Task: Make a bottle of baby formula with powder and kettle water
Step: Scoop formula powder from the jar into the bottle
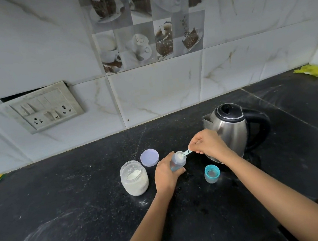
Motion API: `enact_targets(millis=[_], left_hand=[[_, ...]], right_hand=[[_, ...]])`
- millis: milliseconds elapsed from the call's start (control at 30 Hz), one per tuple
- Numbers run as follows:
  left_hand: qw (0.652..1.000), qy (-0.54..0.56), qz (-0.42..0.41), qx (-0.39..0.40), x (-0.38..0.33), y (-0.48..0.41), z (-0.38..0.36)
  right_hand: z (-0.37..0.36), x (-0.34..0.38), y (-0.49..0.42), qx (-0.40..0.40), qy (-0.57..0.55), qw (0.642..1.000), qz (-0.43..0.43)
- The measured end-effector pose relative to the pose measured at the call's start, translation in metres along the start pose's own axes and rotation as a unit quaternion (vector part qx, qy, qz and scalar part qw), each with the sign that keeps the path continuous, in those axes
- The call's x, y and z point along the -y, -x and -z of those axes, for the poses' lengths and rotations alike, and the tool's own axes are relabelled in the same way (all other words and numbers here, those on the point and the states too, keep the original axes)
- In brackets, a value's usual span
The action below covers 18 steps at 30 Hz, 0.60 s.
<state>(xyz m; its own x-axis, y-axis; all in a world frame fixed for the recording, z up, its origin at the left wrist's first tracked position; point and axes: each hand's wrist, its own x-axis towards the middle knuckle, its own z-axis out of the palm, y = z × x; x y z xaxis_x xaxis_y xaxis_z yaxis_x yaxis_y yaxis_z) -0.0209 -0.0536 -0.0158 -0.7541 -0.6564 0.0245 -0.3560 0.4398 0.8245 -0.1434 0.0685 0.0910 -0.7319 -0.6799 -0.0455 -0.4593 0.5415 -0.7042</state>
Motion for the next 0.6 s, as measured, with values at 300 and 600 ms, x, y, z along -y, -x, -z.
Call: enact_targets(millis=[300, 600], left_hand=[[0.999, 0.032, -0.014, -0.003, -0.002, 0.005, 0.004], [0.996, 0.093, -0.002, 0.000, -0.009, 0.009, 0.007]], right_hand=[[-0.010, 0.012, 0.002, 0.027, 0.191, 0.968, 0.161], [-0.018, 0.005, 0.009, 0.024, 0.300, 0.914, 0.274]])
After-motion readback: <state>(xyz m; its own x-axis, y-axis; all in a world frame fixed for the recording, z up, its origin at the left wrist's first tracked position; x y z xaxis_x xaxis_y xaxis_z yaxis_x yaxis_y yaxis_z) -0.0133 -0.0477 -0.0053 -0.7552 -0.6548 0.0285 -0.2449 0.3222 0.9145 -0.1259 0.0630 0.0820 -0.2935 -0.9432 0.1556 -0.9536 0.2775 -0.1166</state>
